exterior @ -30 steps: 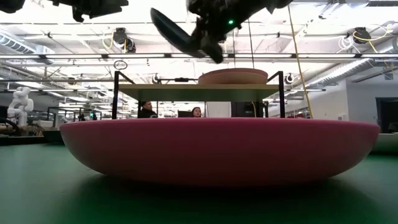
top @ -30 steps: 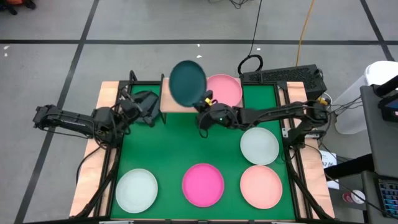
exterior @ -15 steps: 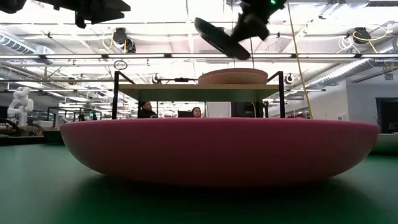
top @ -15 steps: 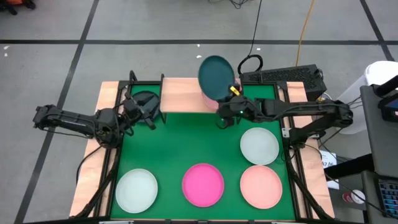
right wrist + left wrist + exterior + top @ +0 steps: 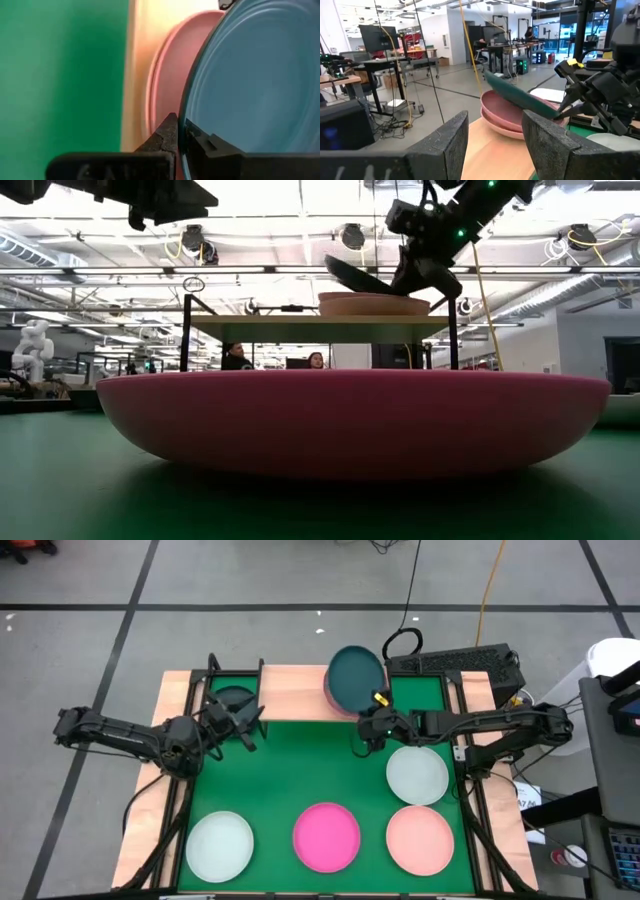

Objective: Place and stack plates onto a shelf
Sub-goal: Stack the right dark blue plate on top of the light pink on the shelf

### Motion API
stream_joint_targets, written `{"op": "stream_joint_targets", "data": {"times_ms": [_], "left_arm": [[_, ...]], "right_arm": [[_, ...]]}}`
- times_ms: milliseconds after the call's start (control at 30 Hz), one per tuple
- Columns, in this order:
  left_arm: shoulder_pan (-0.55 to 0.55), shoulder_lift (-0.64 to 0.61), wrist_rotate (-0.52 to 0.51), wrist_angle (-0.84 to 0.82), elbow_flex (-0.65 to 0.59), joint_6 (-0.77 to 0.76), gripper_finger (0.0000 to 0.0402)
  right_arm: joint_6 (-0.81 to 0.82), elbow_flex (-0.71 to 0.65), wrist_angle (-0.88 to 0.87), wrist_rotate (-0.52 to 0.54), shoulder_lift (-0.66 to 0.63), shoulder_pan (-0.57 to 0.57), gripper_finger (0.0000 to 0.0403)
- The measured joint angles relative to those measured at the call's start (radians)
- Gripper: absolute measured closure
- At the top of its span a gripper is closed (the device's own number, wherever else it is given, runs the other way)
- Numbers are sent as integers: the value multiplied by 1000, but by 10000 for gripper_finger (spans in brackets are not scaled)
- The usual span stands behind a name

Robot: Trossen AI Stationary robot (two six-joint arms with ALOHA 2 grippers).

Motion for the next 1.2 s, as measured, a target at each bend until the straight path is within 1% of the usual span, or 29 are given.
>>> {"op": "stream_joint_targets", "data": {"times_ms": [200, 367, 500, 667, 733, 900, 1000, 1133, 1200], "left_arm": [[0, 0, 0, 2, 0, -3, 211], [0, 0, 0, 1, 0, -3, 211], [0, 0, 0, 1, 0, -3, 211], [0, 0, 0, 1, 0, -3, 211], [0, -1, 0, 1, 0, -3, 211], [0, -1, 0, 2, 0, -2, 211], [0, -1, 0, 1, 0, -2, 211], [0, -1, 0, 2, 0, -2, 211], [0, -1, 0, 2, 0, -2, 211]], "right_arm": [[-31, 0, 66, 43, 0, 0, 365], [-32, 0, 82, 47, -17, 0, 337], [-4, 0, 55, 47, -54, 0, 324], [55, 0, -19, 46, -111, 0, 319], [82, 0, -37, 40, -130, 0, 319], [106, 0, -29, -59, -140, 0, 317], [109, 0, -30, -59, -129, 1, 306], [117, 0, -30, -54, -123, 1, 277], [121, 0, -28, -32, -123, 1, 261]]}}
